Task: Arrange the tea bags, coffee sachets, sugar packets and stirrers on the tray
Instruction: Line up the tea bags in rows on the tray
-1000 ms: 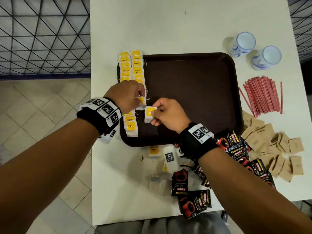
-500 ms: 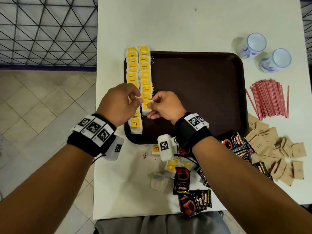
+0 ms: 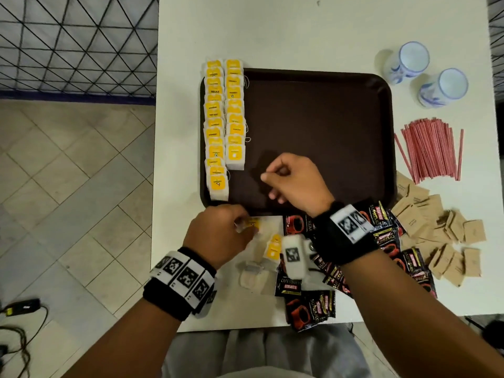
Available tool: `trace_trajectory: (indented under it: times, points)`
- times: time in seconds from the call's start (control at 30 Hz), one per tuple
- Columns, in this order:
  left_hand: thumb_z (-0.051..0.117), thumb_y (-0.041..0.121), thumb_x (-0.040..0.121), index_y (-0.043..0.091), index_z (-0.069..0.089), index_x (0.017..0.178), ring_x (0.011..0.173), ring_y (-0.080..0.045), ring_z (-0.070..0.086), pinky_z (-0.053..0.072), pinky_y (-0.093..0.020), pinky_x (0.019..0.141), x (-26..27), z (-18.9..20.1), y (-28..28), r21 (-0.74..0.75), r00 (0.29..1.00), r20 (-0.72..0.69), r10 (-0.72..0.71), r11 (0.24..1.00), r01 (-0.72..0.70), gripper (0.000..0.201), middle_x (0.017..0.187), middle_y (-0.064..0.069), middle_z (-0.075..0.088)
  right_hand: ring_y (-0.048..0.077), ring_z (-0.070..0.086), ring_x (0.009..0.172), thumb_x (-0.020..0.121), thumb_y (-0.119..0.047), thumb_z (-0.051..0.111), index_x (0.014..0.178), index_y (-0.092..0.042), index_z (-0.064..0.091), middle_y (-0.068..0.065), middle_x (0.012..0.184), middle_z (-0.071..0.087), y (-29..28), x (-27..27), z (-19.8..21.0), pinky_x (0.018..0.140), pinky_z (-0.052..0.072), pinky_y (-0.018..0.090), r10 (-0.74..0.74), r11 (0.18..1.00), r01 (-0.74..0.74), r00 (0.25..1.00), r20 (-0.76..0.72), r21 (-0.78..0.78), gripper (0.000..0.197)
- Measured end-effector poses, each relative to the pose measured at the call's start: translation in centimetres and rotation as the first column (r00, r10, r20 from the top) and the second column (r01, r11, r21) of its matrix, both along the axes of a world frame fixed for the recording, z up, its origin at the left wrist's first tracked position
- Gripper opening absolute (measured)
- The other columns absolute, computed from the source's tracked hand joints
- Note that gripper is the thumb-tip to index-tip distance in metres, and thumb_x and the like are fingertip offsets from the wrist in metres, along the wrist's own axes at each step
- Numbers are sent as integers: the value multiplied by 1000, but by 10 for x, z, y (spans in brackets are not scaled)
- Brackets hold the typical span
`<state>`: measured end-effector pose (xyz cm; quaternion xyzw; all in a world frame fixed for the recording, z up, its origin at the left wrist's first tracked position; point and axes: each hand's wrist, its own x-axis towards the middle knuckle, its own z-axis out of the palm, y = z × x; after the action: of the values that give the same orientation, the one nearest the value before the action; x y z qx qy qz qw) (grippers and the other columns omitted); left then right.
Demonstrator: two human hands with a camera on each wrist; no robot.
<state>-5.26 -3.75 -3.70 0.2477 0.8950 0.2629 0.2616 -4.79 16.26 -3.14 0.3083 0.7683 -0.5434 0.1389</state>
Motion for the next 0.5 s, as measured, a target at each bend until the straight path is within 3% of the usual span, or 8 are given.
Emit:
trace_trajectory:
  times: [0.13, 0.23, 0.37, 0.5]
  points:
    - [72, 53, 73, 33, 67, 102, 82, -16, 64, 51, -29, 67, 17, -2, 3, -96, 999, 17, -36, 995, 37, 35, 92, 11, 65, 13, 69, 55, 86, -19, 76, 83, -22, 68, -3, 68, 69, 9, 63, 9, 50, 51, 22, 193, 978, -199, 977, 87, 58, 9]
    - [71, 45, 78, 35, 66, 113, 88, -20, 65, 50, -31, 70, 22, -3, 6, -96, 999, 5, -45, 994, 45, 37, 102, 8, 65, 12, 68, 60, 86, -19, 76, 88, -22, 69, -1, 75, 70, 7, 90, 8, 59, 57, 30, 277, 959, -282, 949, 148, 14, 8]
    - [75, 33, 76, 28, 71, 92, 74, -28, 65, 48, -31, 57, 29, -12, 6, -92, 996, -60, -68, 994, 63, 17, 89, 4, 65, 11, 65, 64, 83, -27, 79, 99, -26, 69, -2, 81, 68, -3, 106, 2, 67, 58, 31, 373, 925, -381, 905, 205, 0, 19]
    - [80, 23, 69, 25, 68, 79, 60, -27, 62, 39, -25, 49, 33, -17, 3, -73, 992, -95, -81, 995, 74, 16, 80, 5, 61, 7, 62, 76, 85, -28, 73, 119, -32, 65, -14, 83, 63, -9, 113, -2, 70, 51, 26, 532, 820, -561, 820, 209, 114, 35]
